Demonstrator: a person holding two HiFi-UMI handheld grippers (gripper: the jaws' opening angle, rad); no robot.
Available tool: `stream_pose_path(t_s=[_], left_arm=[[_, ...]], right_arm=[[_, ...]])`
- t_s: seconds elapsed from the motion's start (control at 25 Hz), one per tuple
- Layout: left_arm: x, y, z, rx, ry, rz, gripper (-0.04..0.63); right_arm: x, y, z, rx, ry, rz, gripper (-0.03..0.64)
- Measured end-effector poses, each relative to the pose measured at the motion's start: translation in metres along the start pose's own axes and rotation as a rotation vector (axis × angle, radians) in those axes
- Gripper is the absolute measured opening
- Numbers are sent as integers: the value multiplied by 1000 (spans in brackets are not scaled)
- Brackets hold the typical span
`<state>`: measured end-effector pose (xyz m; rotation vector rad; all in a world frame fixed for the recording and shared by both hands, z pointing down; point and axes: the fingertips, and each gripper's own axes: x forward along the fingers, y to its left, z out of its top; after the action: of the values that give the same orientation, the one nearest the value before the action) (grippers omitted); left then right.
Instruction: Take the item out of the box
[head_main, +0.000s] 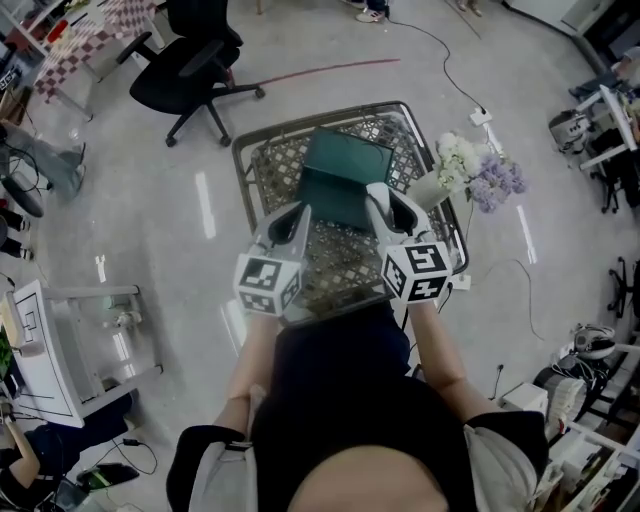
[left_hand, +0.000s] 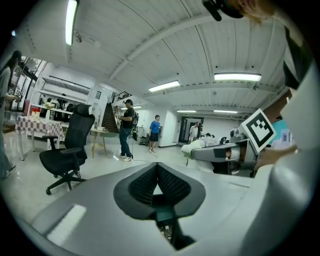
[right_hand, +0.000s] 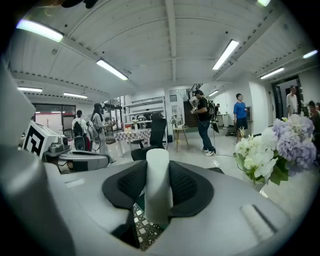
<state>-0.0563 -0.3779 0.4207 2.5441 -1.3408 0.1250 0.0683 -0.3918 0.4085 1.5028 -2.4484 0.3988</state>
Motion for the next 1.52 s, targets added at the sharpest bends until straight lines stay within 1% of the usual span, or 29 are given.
stream_pose_path(t_s=[0.12,0.32,0.44,0.6,0.88,1.28,1.52], left_arm=[[-4,-6,10,20,-23,-11,6],[-7,-19,15,31,-41,-34,6],[-8,-27,13,35,-46,-53,6],[-9,-32,8,30,-43,-58,6],[-9,-35,5,22,-44,-61,6],[-10,-45,-4,32,-32,-61,6],[-16,-43,-11,34,-23,-48,6]], right_arm=[[-13,-2,10,29,-45,9,133],[-32,-11,9,115,-68,30,133],[-43,-17,5,128,-83,17,133],[-55,-21,-5,143,-81,3,133],[-63,-21,-11,116,-78,-15,133],[-69,-20,-15,86,-70,-22,133],[-69,-13,-23,91,-63,-20,133]])
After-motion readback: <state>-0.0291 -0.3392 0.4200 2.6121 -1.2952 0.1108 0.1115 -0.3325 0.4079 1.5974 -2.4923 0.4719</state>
